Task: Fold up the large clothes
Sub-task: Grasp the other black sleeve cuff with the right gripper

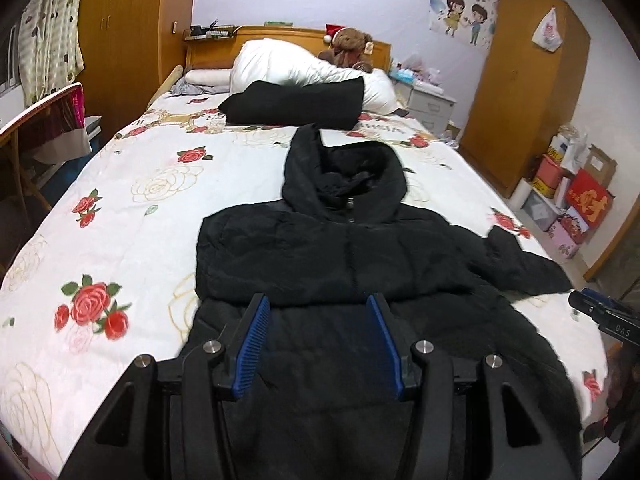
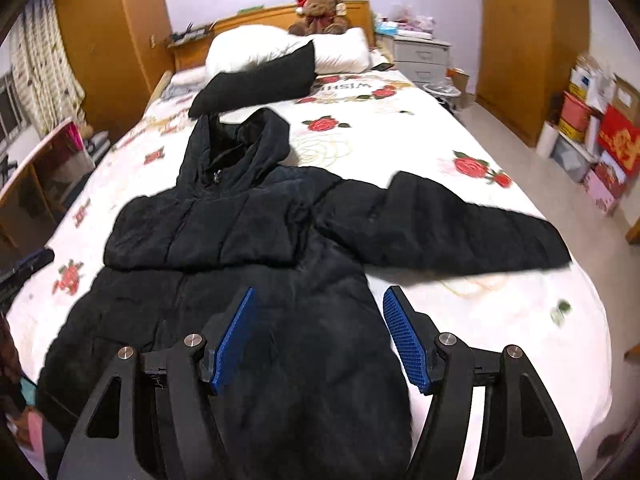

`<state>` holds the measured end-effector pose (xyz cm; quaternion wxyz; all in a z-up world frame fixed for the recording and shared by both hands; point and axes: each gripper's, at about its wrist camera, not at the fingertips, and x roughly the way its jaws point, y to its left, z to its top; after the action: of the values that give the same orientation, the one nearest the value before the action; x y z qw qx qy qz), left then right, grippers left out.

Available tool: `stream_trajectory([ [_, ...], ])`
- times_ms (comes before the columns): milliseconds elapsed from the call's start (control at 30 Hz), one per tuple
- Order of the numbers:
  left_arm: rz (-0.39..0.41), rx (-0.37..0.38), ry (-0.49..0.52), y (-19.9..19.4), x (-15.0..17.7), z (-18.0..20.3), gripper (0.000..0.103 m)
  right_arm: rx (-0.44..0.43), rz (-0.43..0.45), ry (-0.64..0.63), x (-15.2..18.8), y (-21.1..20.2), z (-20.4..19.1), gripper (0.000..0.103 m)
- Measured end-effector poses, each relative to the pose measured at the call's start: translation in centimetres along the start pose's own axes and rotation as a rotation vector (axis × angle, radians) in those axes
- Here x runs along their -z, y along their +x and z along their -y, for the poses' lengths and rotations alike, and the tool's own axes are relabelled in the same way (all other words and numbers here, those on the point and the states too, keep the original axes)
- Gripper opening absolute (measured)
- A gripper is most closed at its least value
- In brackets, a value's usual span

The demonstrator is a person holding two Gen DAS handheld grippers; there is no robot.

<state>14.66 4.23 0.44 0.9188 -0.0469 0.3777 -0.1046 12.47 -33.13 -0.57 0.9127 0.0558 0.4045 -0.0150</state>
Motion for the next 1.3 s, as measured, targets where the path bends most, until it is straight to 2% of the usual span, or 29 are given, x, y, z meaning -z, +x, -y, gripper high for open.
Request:
stream_trajectory([
  [200,-0.003,0.027,-0.008,-1.5,1.9,3.1,0.053,0.030,0.021,0.091,2.0,-2.6,3.6,0.066],
  [467,-0.026,0.053,0.028,-0.5,2.2,6.6,0.053,0.040,0.008,0.190,2.6,-2.6,8.0,0.066],
  [767,-0.051,0.065,0.030,2.6,1.1,8.6,0.053,0.042,-0.038,0.296,2.5,0.5,12.9,0.066],
  [1300,-0.095,0.055,0.069,10.3,-0.9,10.6,0.053,0.139,-0.100,0.572,1.7,9.2,27.8,0.066],
])
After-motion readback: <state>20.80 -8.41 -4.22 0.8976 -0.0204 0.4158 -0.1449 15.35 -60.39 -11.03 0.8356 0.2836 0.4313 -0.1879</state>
